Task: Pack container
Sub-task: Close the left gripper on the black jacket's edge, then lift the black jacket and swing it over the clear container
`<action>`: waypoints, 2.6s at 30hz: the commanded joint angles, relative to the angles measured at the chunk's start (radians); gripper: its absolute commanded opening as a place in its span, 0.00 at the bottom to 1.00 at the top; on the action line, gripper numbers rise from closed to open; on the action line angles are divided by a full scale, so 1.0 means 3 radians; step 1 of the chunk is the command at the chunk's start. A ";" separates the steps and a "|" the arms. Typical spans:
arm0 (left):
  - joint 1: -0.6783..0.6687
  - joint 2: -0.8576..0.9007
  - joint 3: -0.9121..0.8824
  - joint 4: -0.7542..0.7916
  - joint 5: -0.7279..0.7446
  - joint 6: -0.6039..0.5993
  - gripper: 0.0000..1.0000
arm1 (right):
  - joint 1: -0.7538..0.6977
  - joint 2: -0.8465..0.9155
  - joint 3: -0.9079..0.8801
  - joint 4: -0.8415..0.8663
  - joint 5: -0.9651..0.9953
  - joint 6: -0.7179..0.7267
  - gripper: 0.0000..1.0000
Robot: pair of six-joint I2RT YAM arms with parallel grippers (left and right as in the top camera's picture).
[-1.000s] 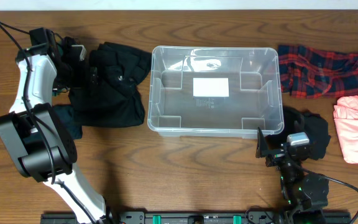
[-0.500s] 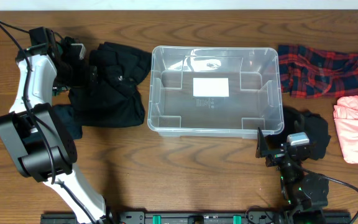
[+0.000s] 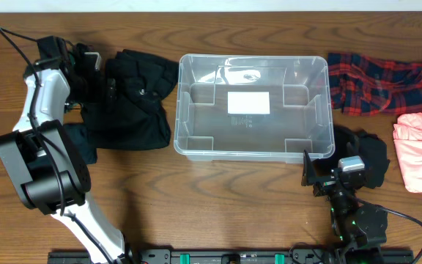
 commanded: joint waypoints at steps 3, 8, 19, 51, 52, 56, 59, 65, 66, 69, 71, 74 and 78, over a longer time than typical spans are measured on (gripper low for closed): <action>-0.0008 0.0020 -0.0219 0.0202 0.0032 -0.0031 0.98 | -0.0031 -0.0017 -0.0005 -0.0011 -0.0024 -0.0041 0.99; -0.0008 0.0022 -0.0491 0.0490 0.0033 -0.0029 0.98 | -0.0031 -0.0017 -0.0005 -0.0011 -0.0024 -0.0041 0.99; -0.0008 0.0092 -0.0746 0.0682 0.0033 -0.0028 0.98 | -0.0031 -0.0017 -0.0005 -0.0011 -0.0024 -0.0041 0.99; -0.0008 -0.0258 -0.0729 0.0680 0.0056 -0.0398 0.06 | -0.0031 -0.0017 -0.0005 -0.0011 -0.0024 -0.0041 0.99; -0.0008 -0.0340 -0.0721 0.0682 0.0056 -0.0435 0.06 | -0.0031 -0.0017 -0.0005 -0.0011 -0.0024 -0.0041 0.99; -0.0008 -0.0687 -0.0711 0.0664 0.0055 -0.0472 0.06 | -0.0031 -0.0017 -0.0005 -0.0011 -0.0023 -0.0041 0.99; -0.0008 -0.0974 -0.0710 0.0632 0.0055 -0.0572 0.06 | -0.0031 -0.0017 -0.0005 -0.0011 -0.0024 -0.0041 0.99; -0.0008 -0.1546 -0.0710 0.0631 0.0055 -0.0758 0.06 | -0.0031 -0.0017 -0.0005 -0.0011 -0.0023 -0.0041 0.99; -0.0009 -0.1635 -0.0711 0.0629 0.0056 -0.0788 0.06 | -0.0031 -0.0017 -0.0005 -0.0011 -0.0024 -0.0041 0.99; -0.0009 -0.1918 -0.0711 0.0618 0.0056 -0.0942 0.06 | -0.0031 -0.0017 -0.0005 -0.0011 -0.0024 -0.0041 0.99; -0.0009 -0.2112 -0.0711 0.0619 0.0057 -0.1087 0.06 | -0.0031 -0.0017 -0.0005 -0.0011 -0.0023 -0.0041 0.99; -0.0038 -0.2393 -0.0711 0.0617 0.0072 -0.1368 0.06 | -0.0031 -0.0017 -0.0005 -0.0011 -0.0024 -0.0041 0.99; -0.0167 -0.2728 -0.0710 0.0621 0.0296 -0.1710 0.06 | -0.0031 -0.0017 -0.0005 -0.0011 -0.0024 -0.0041 0.99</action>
